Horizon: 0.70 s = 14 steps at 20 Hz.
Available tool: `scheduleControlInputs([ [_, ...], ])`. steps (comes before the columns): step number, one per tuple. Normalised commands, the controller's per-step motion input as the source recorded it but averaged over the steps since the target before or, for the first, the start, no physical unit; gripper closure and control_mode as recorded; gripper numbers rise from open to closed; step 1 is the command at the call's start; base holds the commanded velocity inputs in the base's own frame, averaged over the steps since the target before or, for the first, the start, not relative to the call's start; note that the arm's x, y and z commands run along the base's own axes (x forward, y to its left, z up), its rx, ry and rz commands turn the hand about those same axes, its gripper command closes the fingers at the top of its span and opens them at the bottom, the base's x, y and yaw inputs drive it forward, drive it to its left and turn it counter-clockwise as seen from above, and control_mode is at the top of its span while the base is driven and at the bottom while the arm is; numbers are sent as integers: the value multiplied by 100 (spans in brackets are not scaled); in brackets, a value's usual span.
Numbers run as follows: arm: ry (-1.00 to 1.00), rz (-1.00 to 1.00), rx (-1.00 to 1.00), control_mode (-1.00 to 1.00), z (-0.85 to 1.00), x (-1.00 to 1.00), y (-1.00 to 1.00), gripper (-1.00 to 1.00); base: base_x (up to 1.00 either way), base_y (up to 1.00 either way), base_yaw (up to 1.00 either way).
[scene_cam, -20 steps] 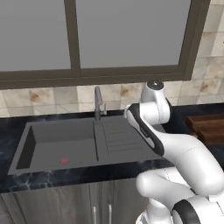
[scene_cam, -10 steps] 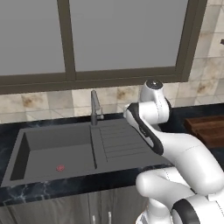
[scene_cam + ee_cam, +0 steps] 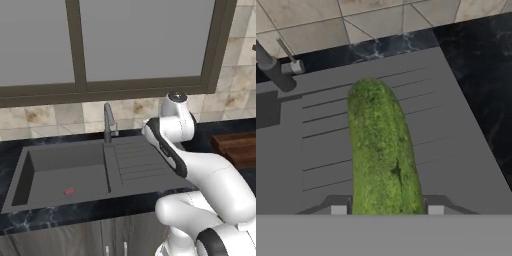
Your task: Pick up all produce items and place them in the sink. Turn on the sink faucet to wash them. Then turn the sink off and put them in the tray.
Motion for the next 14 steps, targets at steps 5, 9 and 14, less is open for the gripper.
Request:
scheduleControlInputs([
  [5,-7,5,-5,-100,0,-49,49,100,0,0,0],
  [9,-1,8,-17,-100,0,-44,100,100,0,0,0],
  [14,1,9,-20,-100,-3,-20,100,100,0,0,0],
])
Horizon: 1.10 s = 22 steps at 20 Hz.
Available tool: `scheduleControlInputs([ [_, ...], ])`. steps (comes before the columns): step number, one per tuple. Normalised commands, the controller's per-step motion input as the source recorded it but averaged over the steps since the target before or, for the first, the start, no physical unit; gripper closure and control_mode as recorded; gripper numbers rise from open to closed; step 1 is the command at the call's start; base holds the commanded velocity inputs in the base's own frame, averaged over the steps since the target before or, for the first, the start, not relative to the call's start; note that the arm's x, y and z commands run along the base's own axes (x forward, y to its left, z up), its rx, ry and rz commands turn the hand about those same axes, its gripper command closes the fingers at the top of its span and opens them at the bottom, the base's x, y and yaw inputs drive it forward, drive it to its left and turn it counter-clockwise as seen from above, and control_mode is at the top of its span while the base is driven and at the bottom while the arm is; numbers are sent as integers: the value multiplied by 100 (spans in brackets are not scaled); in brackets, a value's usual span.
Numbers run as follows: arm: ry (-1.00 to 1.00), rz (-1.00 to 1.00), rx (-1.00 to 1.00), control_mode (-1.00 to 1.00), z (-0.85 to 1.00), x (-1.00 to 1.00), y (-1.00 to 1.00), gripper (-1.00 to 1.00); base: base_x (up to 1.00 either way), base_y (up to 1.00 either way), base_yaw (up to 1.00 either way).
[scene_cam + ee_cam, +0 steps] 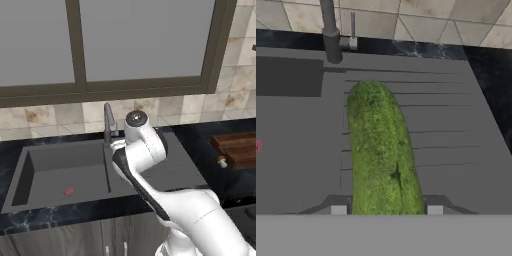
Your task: Pick up all produce items and place them in the sink. Turn on the sink faucet to wash them. Then turn the sink off and put them in the tray.
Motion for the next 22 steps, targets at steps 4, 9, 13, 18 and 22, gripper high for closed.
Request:
scheduleControlInputs([
  [4,4,10,-17,-100,-1,0,100,100,0,0,0],
  [9,4,9,-14,-100,-9,1,100,100,0,0,0],
  [13,1,8,-9,-100,-36,1,100,100,0,0,0],
  [18,10,8,-3,-100,-37,5,42,100,0,0,0],
  [22,7,0,-2,-100,-30,48,33,100,0,0,0],
])
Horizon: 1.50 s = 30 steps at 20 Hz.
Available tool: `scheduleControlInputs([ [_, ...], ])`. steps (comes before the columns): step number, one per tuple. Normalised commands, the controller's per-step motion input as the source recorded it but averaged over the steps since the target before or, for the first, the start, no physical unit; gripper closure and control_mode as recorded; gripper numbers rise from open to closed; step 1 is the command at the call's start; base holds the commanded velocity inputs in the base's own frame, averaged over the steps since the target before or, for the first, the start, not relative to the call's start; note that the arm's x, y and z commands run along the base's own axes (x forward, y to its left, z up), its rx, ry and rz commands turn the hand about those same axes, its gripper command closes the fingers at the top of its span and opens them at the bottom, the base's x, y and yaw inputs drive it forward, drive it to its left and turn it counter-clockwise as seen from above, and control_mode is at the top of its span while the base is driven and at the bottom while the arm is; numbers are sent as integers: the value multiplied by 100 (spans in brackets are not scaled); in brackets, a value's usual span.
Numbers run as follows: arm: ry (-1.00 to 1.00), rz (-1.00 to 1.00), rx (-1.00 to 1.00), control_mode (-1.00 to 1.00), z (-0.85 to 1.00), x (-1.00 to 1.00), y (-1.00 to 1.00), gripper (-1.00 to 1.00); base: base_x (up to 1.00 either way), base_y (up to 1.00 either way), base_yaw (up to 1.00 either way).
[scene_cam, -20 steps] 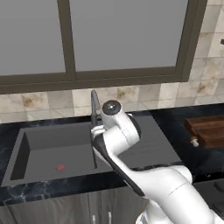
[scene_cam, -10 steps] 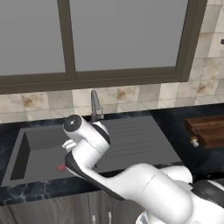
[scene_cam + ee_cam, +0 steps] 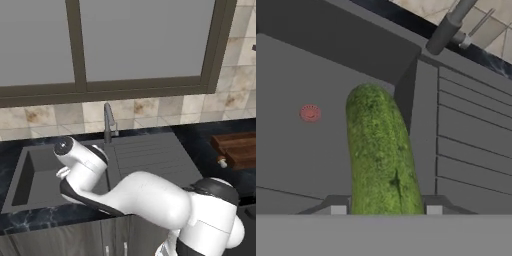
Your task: Pick up all produce items and place them in the sink. Turn on the sink faucet to wash them. Then turn the sink off and put them in the tray.
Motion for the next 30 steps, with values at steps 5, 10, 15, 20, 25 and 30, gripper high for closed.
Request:
scheduleControlInputs([
  [5,2,0,-1,-100,-33,60,31,100,0,0,0],
  [10,6,0,1,-100,-31,48,17,100,0,0,0],
  [15,12,0,1,-100,-32,37,15,100,0,0,0],
  [20,13,0,0,-100,-36,38,21,100,0,0,0],
  [25,14,0,0,-100,-36,34,32,100,0,0,0],
  [30,17,0,0,-100,-20,12,7,100,0,0,0],
])
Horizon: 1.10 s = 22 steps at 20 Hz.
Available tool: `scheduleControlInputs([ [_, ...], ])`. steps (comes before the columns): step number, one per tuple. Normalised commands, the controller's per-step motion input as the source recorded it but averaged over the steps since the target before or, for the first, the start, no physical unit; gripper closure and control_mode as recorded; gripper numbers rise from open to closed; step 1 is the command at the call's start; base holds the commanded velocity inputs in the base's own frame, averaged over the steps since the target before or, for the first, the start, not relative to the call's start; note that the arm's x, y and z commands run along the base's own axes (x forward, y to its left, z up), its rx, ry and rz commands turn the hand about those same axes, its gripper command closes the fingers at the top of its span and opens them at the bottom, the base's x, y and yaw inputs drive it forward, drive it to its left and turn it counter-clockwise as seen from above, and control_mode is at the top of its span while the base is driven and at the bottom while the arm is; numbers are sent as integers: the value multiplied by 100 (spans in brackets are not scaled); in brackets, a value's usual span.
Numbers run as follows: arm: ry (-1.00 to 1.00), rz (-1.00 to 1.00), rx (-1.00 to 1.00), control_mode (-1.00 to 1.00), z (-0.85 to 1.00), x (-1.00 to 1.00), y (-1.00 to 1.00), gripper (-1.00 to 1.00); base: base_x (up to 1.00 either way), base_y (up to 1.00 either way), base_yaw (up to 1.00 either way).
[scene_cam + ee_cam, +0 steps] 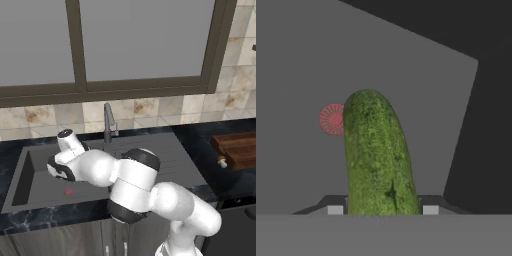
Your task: Pick up all produce items and place them in the sink. Turn on the sink faucet to wash them. Then turn the sink off and put them in the tray.
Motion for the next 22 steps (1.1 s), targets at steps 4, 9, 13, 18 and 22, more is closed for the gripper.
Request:
scheduleControlInputs([
  [4,17,0,0,-100,-15,23,14,100,0,0,0],
  [9,5,0,-4,-100,-40,8,26,100,0,0,0],
  [13,-2,0,-1,-100,-31,1,27,100,0,0,0],
  [18,-8,0,0,-100,-38,14,20,100,0,0,0],
  [22,-8,0,0,-100,-46,20,12,100,0,0,0],
])
